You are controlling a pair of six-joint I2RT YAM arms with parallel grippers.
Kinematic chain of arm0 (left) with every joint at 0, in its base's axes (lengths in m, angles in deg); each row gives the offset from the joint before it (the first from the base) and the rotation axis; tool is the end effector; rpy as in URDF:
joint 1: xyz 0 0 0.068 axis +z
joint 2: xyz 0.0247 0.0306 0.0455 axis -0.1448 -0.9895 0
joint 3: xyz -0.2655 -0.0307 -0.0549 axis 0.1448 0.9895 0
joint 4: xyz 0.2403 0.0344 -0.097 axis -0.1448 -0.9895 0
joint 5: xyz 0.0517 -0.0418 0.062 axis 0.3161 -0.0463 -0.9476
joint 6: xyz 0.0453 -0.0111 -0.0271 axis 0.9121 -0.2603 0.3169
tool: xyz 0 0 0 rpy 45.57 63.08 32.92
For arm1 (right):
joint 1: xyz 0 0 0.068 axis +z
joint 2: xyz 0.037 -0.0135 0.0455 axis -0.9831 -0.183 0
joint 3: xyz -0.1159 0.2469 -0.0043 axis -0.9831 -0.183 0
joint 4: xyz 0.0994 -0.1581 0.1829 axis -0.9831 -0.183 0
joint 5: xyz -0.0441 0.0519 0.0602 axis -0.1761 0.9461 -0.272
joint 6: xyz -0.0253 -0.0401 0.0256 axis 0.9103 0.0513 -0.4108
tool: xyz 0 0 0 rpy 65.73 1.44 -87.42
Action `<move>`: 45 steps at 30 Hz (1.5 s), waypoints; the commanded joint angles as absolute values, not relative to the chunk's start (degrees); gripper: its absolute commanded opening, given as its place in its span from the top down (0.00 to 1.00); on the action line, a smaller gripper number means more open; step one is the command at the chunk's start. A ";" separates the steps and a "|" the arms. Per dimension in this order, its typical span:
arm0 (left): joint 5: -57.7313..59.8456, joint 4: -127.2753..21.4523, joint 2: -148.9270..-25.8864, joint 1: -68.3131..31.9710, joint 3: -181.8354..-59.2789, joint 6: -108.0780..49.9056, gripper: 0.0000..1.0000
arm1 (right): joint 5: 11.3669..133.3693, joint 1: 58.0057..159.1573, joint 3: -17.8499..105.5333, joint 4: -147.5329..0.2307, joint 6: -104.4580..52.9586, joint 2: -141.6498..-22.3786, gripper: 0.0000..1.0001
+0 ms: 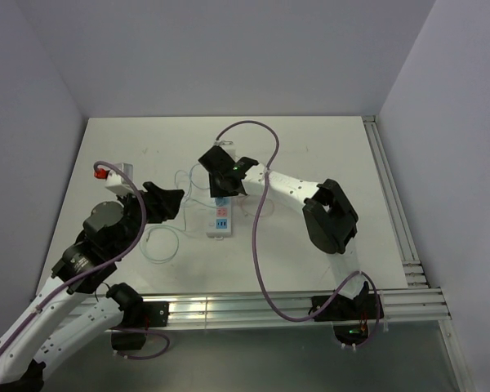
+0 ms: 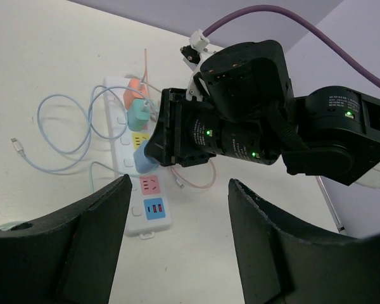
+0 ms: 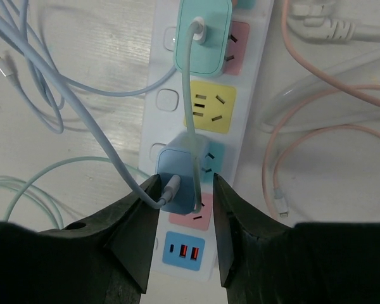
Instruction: Insert the plug
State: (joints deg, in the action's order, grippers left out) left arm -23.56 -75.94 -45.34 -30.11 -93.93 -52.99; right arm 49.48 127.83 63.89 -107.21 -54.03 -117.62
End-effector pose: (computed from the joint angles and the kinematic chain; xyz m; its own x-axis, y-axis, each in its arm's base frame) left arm 0.1105 -0.0748 0.3526 -0.3164 -0.4599 -0.8297 0.2392 0.8077 -0.5389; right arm 0.3064 0.3307 0.2287 -0.8033 -0.0690 -0.5915 -0.1951 0.9689 0.1520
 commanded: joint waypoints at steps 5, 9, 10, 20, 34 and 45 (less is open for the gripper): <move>-22.67 -75.84 -43.91 -29.73 -94.88 -51.52 0.32 | 49.08 128.14 66.82 -107.07 -54.27 -119.77 0.55; -22.67 -75.85 -43.55 -29.73 -94.80 -51.61 0.31 | 49.17 128.32 65.41 -105.05 -54.62 -118.62 0.53; -22.67 -75.85 -43.38 -29.73 -94.62 -51.61 0.31 | 48.74 128.32 65.85 -105.31 -54.71 -118.62 0.52; -22.67 -75.41 -43.38 -29.73 -94.00 -51.61 0.31 | 49.17 128.32 65.42 -104.87 -54.62 -118.09 0.47; -23.20 -75.85 -42.50 -29.82 -93.65 -51.43 0.30 | 50.84 128.50 67.70 -105.05 -54.71 -120.38 0.50; -23.64 -76.20 -42.06 -29.73 -93.65 -51.08 0.30 | 50.14 128.32 68.93 -106.01 -54.88 -122.05 0.60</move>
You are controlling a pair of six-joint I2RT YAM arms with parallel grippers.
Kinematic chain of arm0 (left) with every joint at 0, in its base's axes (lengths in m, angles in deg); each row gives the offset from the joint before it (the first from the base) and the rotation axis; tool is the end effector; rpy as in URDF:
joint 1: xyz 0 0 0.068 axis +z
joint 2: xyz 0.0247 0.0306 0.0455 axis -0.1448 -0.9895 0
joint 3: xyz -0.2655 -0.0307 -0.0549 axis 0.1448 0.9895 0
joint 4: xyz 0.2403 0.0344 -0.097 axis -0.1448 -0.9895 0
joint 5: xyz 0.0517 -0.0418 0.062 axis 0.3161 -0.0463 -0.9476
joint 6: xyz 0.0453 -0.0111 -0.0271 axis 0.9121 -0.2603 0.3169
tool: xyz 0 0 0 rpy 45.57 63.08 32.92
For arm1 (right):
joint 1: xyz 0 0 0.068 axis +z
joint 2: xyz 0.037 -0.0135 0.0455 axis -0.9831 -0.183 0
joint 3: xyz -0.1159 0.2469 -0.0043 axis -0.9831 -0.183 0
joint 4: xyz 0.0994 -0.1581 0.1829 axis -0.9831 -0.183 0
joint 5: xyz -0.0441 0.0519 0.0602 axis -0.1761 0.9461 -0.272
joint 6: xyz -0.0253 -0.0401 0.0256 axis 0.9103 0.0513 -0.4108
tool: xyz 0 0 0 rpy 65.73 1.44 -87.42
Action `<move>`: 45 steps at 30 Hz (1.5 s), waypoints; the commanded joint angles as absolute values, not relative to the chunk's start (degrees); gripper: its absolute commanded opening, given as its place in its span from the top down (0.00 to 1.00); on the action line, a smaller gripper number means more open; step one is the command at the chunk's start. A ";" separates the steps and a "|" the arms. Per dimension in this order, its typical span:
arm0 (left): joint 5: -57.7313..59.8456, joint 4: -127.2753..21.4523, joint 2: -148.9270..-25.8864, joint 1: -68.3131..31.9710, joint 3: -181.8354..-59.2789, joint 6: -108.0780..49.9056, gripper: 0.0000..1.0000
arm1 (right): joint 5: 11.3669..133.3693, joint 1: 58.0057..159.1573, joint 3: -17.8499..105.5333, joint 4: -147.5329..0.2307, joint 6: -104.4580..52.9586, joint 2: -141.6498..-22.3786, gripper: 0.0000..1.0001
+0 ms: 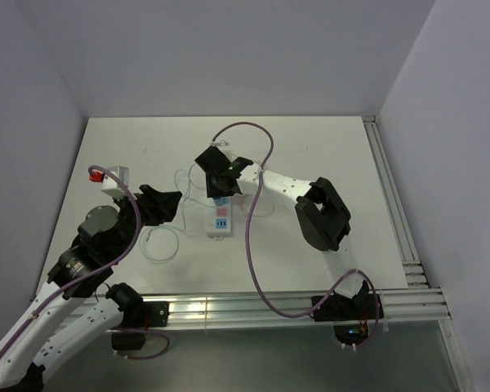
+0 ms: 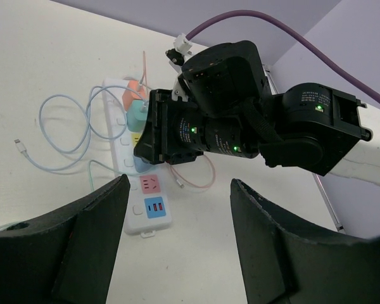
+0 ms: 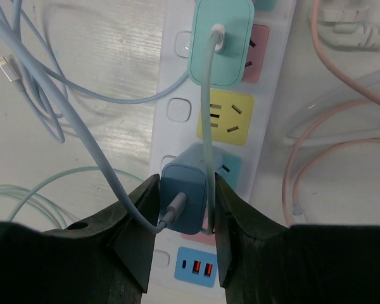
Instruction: Insert the plug
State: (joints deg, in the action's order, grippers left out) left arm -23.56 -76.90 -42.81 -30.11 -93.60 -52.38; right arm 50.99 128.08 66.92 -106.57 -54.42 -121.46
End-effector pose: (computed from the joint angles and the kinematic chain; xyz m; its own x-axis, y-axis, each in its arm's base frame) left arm 0.1025 -0.0685 0.3537 -0.2997 -0.4625 -0.8344 0.2516 0.8053 -0.5368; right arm 0.3141 0.3439 0.2163 -0.8139 -0.0710 -0.5766 -0.2054 0.9636 0.1713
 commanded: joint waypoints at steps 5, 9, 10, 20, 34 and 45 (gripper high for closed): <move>-23.64 -76.20 -41.97 -29.73 -93.83 -50.99 0.30 | 49.26 128.24 68.06 -106.72 -55.32 -121.43 0.77; -23.46 -76.02 -41.97 -29.73 -93.83 -50.99 0.30 | 49.35 128.15 65.51 -106.28 -55.59 -120.38 0.90; -23.46 -75.93 -42.06 -29.82 -93.74 -50.99 0.30 | 49.35 128.23 65.24 -106.28 -55.67 -120.29 0.93; -22.94 -75.67 -42.41 -29.82 -93.65 -51.17 0.30 | 48.91 127.09 57.69 -104.35 -56.64 -117.57 1.00; -21.71 -74.52 -44.26 -29.82 -93.65 -52.05 0.31 | 52.25 123.58 53.47 -102.94 -52.69 -120.91 1.00; -21.01 -73.47 -44.96 -29.73 -93.12 -52.49 0.31 | 51.72 125.33 48.01 -101.53 -51.81 -122.57 1.00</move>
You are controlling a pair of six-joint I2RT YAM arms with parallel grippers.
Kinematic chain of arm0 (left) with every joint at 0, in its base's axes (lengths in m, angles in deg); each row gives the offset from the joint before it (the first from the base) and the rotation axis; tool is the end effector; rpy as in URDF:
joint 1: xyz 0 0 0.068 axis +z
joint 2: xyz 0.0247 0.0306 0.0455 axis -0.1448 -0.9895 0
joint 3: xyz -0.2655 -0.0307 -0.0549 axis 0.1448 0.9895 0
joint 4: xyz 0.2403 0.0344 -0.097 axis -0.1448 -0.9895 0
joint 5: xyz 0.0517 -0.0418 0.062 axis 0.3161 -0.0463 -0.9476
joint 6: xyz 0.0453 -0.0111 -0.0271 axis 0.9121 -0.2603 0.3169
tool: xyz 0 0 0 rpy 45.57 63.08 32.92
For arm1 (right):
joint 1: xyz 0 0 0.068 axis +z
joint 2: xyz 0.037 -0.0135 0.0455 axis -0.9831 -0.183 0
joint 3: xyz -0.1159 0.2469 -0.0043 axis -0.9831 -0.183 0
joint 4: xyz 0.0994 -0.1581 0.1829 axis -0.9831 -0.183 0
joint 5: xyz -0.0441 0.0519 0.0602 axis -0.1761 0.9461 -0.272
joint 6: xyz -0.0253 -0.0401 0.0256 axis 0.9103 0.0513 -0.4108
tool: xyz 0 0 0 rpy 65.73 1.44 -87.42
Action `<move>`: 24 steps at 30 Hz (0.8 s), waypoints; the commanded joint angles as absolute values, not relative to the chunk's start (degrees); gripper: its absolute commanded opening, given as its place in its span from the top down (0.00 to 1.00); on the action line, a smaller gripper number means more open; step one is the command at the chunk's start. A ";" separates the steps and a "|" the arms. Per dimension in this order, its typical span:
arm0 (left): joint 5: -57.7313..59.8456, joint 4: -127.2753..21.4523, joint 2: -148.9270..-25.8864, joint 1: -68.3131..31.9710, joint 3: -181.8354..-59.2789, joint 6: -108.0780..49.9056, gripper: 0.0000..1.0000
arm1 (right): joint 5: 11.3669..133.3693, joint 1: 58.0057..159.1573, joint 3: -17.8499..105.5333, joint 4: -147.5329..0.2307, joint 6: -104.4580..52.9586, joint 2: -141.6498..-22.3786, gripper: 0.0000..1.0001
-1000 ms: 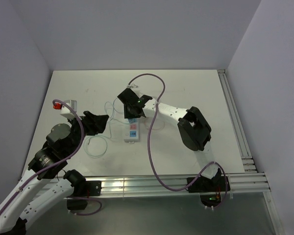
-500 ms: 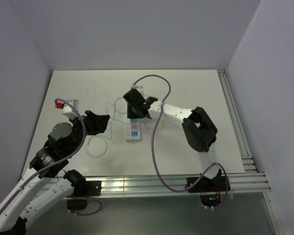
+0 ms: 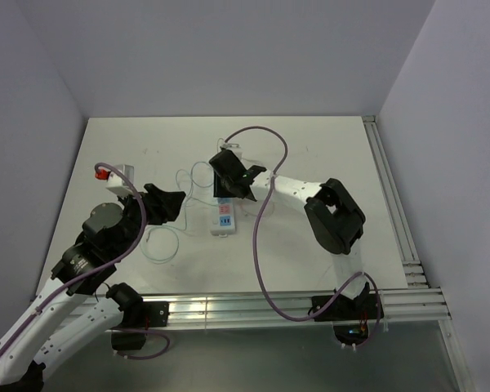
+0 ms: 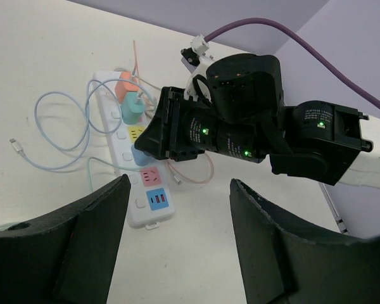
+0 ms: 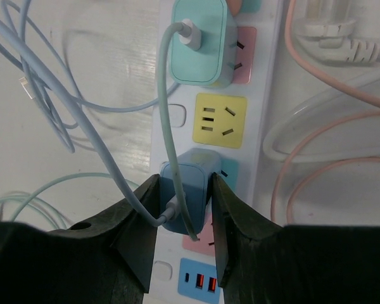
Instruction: Insert the plug
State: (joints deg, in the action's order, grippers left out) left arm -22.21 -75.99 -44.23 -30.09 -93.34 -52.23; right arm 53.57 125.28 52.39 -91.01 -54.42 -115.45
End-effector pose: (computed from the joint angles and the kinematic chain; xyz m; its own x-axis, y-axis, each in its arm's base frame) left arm 0.1073 -0.0733 0.3512 -0.3200 -0.4484 -0.8346 0.2642 0.8037 -0.5331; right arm 0.3142 0.3135 0.2005 -0.7800 0.0145 -0.6257 -0.1980 0.9426 0.2687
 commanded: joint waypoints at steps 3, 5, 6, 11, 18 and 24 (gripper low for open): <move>-20.83 -73.38 -44.87 -29.73 -93.12 -52.84 0.31 | 52.33 125.77 45.13 -100.05 -52.77 -121.79 1.00; -21.18 -73.56 -44.52 -29.73 -93.12 -52.84 0.31 | 53.73 126.82 41.09 -97.59 -54.34 -121.52 1.00; -21.35 -73.65 -44.26 -29.73 -93.21 -52.75 0.31 | 54.26 127.00 39.85 -96.62 -54.70 -121.43 1.00; -21.00 -74.17 -44.69 -29.73 -93.83 -52.22 0.31 | 51.81 126.83 40.45 -96.70 -53.39 -121.27 1.00; -20.65 -73.65 -44.70 -29.73 -93.83 -53.28 0.29 | 49.44 126.39 43.87 -95.12 -50.84 -115.19 0.91; -21.87 -75.49 -44.87 -29.73 -94.00 -54.24 0.27 | 49.43 125.77 48.45 -94.68 -48.91 -112.73 0.55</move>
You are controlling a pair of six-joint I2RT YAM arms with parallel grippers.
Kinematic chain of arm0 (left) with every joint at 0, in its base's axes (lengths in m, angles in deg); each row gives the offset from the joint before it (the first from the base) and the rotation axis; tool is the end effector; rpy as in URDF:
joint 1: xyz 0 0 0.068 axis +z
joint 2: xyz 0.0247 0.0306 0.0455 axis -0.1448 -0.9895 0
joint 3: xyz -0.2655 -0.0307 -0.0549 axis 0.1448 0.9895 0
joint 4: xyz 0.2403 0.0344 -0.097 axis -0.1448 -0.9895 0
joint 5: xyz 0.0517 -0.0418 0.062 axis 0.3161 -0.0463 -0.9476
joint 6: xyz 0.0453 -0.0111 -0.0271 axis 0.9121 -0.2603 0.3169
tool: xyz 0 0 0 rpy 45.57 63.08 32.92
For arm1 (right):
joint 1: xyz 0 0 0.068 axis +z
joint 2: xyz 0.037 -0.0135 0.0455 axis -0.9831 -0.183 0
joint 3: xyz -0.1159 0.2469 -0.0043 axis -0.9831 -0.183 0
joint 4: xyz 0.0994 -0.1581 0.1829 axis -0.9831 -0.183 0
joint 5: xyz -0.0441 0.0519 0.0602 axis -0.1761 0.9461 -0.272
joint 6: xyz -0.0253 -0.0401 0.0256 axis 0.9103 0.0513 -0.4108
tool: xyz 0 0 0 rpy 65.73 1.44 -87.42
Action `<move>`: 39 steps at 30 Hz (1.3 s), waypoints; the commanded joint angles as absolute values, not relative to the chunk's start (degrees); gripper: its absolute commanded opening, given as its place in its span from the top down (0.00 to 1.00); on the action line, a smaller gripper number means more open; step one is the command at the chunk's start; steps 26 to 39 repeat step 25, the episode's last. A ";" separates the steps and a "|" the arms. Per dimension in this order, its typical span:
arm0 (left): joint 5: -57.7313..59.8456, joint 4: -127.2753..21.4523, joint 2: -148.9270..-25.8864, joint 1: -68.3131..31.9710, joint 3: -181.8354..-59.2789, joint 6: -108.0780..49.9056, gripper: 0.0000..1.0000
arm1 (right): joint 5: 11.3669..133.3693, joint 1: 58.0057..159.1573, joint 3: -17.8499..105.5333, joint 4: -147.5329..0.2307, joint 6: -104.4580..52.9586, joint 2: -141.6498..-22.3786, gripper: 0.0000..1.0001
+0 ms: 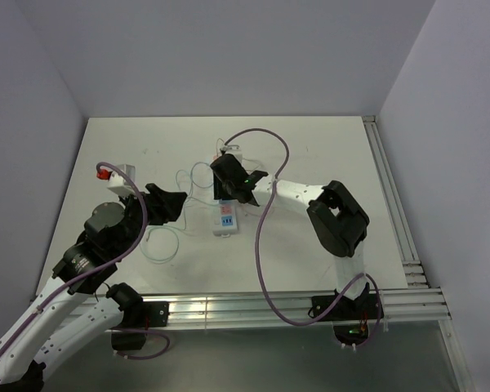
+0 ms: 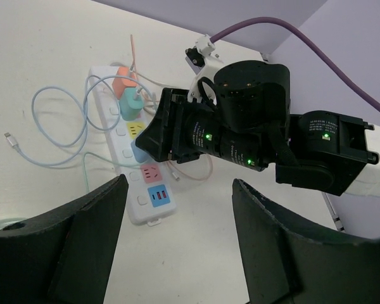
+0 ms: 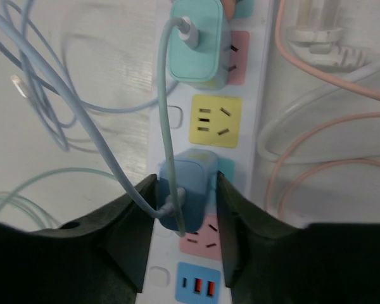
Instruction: Insert the plug
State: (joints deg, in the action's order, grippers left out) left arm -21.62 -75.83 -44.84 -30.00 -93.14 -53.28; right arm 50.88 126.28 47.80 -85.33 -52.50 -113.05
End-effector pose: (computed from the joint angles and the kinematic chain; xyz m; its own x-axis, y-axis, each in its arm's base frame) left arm 0.1096 -0.0753 0.3491 -0.3368 -0.4554 -0.8241 0.2598 0.7963 -0.5462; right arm 0.3040 0.3116 0.2005 -0.7290 0.0076 -0.6845 -0.2267 0.9408 0.2519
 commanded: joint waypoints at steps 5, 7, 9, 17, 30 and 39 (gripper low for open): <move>-23.46 -76.90 -45.31 -29.64 -94.44 -56.00 0.24 | 48.82 125.77 50.29 -93.62 -46.98 -109.40 0.32; -23.73 -76.99 -45.57 -29.73 -94.27 -56.53 0.20 | 48.99 125.69 50.21 -93.36 -46.71 -107.73 0.25; -23.99 -77.16 -46.10 -29.64 -93.92 -57.67 0.16 | 49.34 125.77 49.16 -93.36 -46.88 -104.22 0.13; -13.65 -71.91 -49.00 -28.15 -89.27 -59.25 0.00 | 50.93 125.77 27.20 -91.07 -52.85 -83.23 0.00; 5.52 -53.64 -46.90 -22.97 -78.02 -68.38 0.01 | 57.85 125.95 4.64 -77.07 -54.54 -63.98 0.00; 5.52 -53.64 -46.90 -22.97 -78.02 -68.38 0.01 | 57.85 125.95 4.64 -77.07 -54.54 -63.98 0.00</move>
